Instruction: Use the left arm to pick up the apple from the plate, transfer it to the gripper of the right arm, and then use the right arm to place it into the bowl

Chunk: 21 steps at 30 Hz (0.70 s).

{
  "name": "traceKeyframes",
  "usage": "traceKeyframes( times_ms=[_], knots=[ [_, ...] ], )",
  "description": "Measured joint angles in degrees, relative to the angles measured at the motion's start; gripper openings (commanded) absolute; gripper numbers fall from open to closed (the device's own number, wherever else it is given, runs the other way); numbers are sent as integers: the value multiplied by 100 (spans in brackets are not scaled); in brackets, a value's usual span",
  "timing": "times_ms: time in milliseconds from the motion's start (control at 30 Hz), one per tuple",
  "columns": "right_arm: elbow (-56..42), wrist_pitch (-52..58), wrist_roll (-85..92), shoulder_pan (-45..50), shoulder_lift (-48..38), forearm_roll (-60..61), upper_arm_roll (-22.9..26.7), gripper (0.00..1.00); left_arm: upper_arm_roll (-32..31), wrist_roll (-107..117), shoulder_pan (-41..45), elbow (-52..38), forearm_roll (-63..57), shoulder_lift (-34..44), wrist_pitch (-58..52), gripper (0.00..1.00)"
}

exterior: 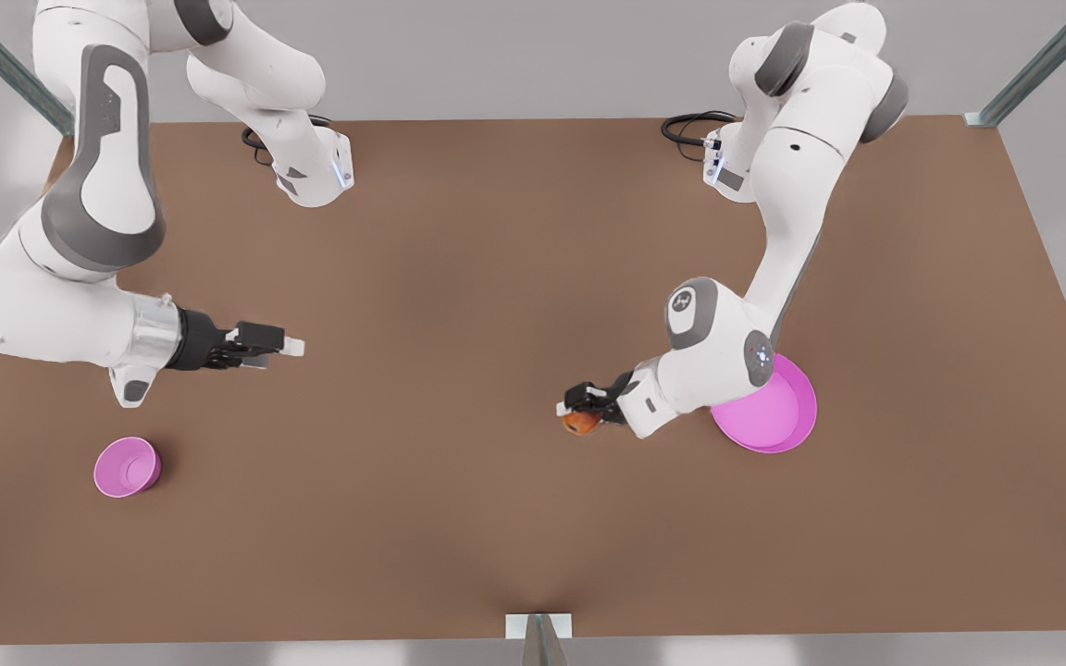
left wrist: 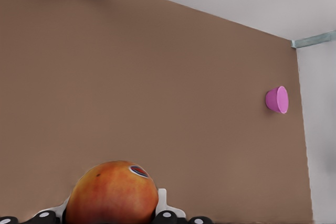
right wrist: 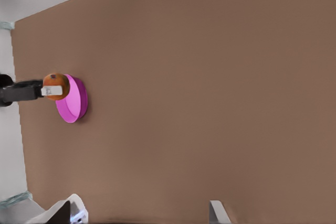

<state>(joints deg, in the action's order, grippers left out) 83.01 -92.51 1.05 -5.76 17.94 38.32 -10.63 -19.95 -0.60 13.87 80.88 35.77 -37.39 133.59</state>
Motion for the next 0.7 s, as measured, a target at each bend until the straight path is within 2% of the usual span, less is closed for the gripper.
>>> traceKeyframes(
  times_ms=[167,333,700],
  knots=[
    [16,-365,287,79,1081,2108,-295,100,-361,-1733,301,-359,1424,-502,700,67],
    [18,-528,1112,29,2009,3635,-390,100,-481,-3538,690,-1066,1965,-1081,1310,65],
    [-185,-1312,2741,609,2633,4821,-402,100,-714,-6630,1065,-1434,2154,-1491,2298,64]
  ],
)
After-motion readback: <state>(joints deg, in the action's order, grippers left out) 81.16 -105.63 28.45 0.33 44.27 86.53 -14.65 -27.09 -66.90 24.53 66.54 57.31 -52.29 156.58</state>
